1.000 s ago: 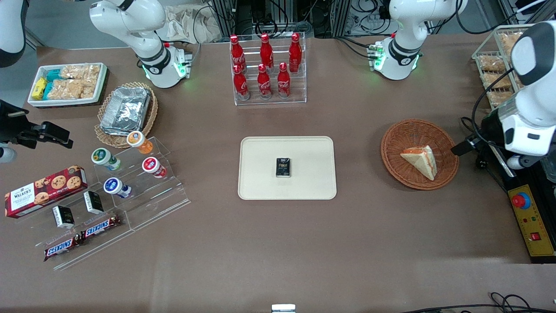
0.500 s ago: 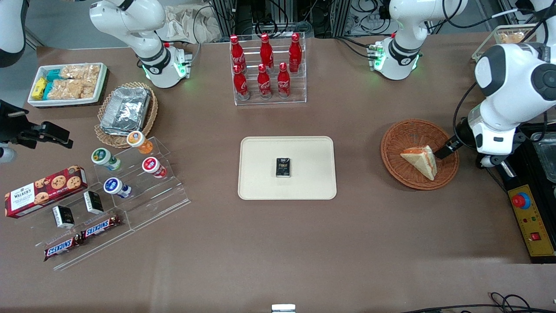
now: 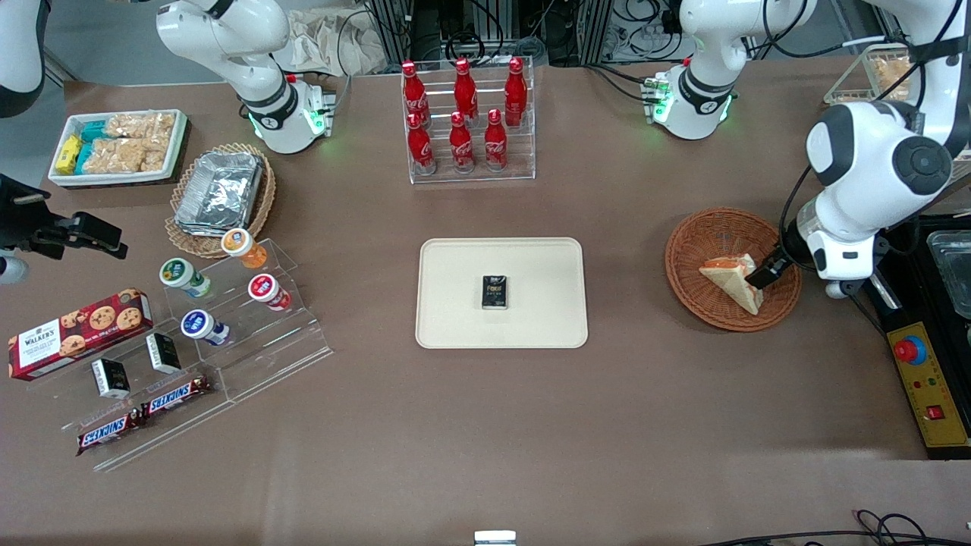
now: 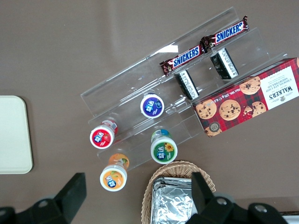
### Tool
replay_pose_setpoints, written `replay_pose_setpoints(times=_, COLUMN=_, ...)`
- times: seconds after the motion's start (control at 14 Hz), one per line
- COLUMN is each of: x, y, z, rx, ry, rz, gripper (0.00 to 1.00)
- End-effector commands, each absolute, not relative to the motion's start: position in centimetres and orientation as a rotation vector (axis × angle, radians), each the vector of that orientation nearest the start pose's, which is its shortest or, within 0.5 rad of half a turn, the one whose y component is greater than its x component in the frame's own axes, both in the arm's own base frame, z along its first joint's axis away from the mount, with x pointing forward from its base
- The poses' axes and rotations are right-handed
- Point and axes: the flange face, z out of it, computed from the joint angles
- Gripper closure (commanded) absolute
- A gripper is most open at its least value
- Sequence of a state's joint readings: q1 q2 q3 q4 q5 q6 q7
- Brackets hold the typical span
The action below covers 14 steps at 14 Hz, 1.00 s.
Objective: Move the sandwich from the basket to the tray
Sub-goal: 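Lower the open left gripper over the wrapped sandwich in the basket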
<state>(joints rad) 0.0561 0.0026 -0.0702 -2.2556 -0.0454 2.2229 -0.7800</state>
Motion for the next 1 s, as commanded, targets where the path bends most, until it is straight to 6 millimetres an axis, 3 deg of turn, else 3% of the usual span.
replay_pose_setpoints(times=0.0, x=51.0, y=-0.7, z=33.3, rx=-2.902, ry=-1.281, rz=0.064, gripper=0.0)
replay_pose_setpoints(times=0.36, x=48.6, y=-0.1, z=28.0, rx=-2.896, ry=-1.309, rz=0.02, gripper=0.0)
replay_pose_setpoints(times=0.79, x=47.7, y=0.6, z=25.3, rx=-2.876, ry=-1.328, rz=0.049, gripper=0.0)
replay_pose_setpoints(times=0.93, x=47.1, y=0.6, z=24.4, rx=-2.883, ry=-1.326, rz=0.021, gripper=0.1)
